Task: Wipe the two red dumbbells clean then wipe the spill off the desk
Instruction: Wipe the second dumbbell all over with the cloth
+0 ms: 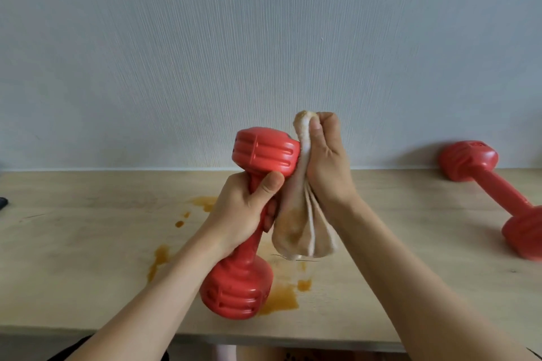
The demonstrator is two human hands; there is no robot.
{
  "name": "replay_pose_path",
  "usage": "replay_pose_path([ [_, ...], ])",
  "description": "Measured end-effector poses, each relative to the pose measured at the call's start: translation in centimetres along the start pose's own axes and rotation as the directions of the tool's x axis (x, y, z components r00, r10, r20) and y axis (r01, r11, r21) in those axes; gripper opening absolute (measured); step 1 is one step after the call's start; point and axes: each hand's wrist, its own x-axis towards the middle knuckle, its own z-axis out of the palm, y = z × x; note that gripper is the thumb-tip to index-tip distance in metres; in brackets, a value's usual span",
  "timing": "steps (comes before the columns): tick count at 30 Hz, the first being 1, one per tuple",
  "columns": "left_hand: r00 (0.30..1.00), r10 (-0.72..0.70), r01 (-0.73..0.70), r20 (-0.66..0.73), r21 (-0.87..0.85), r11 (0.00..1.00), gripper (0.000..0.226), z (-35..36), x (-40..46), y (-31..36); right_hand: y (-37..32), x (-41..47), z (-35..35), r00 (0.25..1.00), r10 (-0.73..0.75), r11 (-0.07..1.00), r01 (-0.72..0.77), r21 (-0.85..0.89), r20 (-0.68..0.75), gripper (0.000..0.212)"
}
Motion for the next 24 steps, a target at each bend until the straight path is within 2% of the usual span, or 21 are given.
replay_pose_path([
  [5,0.999,-0.011,0.010,0.048,0.008,1.000,0.079,0.0,0.3,-0.1,0.7,0.5,-0.9,0.973,0.231,0.968,-0.232,0.091,0.026,0.020],
  [8,0.997,-0.023,0.025,0.067,-0.041,0.999,0.081,-0.3,0.2,-0.2,0.9,0.7,-0.9,0.961,0.277,0.958,-0.277,0.070,0.016,0.021],
  [12,0.995,-0.044,0.060,0.087,-0.183,0.981,0.083,-0.9,0.1,-0.3,2.3,-0.1,-0.9,0.990,0.138,0.981,-0.133,-0.139,0.027,0.014],
  [15,0.996,-0.073,0.082,0.049,-0.218,0.973,0.085,-1.6,0.1,-0.4,2.4,-0.9,-0.8,0.997,-0.075,0.974,0.070,-0.216,-0.015,0.006],
  [17,0.996,-0.089,0.089,0.012,-0.230,0.969,0.082,-1.8,0.1,-0.4,1.9,-1.7,-0.3,0.958,-0.285,0.900,0.271,-0.341,0.010,0.006],
  [19,0.995,-0.097,0.092,-0.009,-0.237,0.967,0.080,-1.9,0.0,-0.4,1.7,-2.4,0.5,0.902,-0.425,0.771,0.404,-0.493,0.074,0.018],
  [20,0.995,-0.096,0.092,-0.007,-0.233,0.968,0.080,-1.8,0.0,-0.4,1.7,-2.6,0.7,0.902,-0.422,0.748,0.402,-0.528,0.089,0.026],
  [21,0.995,-0.096,0.093,-0.001,-0.227,0.969,0.080,-1.7,0.0,-0.4,1.6,-2.5,0.8,0.921,-0.379,0.770,0.367,-0.521,0.089,0.031],
  [24,0.994,-0.110,0.110,0.014,-0.228,0.968,0.080,-1.8,0.1,-0.3,2.4,-1.8,0.4,0.960,-0.262,0.840,0.279,-0.465,0.102,0.013],
])
